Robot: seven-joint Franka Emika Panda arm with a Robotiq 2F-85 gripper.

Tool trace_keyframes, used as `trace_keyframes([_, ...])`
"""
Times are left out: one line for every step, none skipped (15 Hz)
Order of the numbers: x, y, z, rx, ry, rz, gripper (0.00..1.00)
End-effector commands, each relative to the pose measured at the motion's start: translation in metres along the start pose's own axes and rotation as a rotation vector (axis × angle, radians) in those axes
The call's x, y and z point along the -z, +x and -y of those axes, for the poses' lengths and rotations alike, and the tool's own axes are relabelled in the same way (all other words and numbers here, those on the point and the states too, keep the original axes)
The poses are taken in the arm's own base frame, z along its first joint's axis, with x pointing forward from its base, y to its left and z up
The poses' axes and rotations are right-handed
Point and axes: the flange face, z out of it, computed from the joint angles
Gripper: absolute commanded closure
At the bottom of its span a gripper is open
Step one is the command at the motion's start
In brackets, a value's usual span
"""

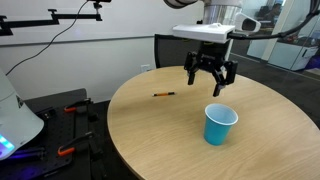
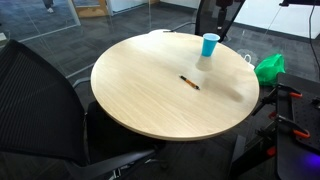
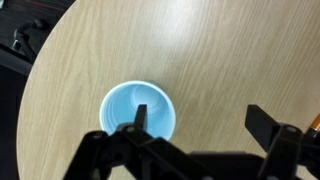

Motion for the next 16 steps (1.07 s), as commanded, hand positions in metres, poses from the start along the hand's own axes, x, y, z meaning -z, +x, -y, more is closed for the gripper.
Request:
trace_keyframes([-0.013,0.016,0.001,0.013,0.022,-0.022,0.00])
trace_keyframes([-0.017,0.021,0.002,0.015,0.026,-0.027,0.00])
trace_keyframes([-0.020,0.025,0.003,0.015,0.030,-0.029,0.00])
trace_keyframes([-0.024,0.031,0.003,0.015,0.034,-0.036,0.00])
trace_keyframes([-0.025,0.035,0.003,0.012,0.038,-0.039,0.00])
trace_keyframes([-0.028,0.041,0.001,0.009,0.040,-0.044,0.00])
trace_keyframes([-0.029,0.045,-0.002,0.003,0.037,-0.045,0.00])
trace_keyframes([-0.031,0.049,-0.004,0.000,0.038,-0.048,0.00])
trace_keyframes([-0.032,0.051,-0.007,-0.006,0.036,-0.048,0.00])
trace_keyframes([-0.035,0.054,-0.011,-0.012,0.035,-0.048,0.00])
trace_keyframes([-0.037,0.055,-0.014,-0.017,0.037,-0.046,0.00])
trace_keyframes([-0.041,0.056,-0.016,-0.023,0.038,-0.043,0.00])
trace_keyframes([-0.045,0.057,-0.019,-0.027,0.041,-0.040,0.00])
trace_keyframes([-0.048,0.057,-0.020,-0.033,0.046,-0.035,0.00])
trace_keyframes([-0.053,0.057,-0.021,-0.037,0.051,-0.032,0.00])
trace_keyframes([-0.057,0.056,-0.022,-0.040,0.057,-0.028,0.00])
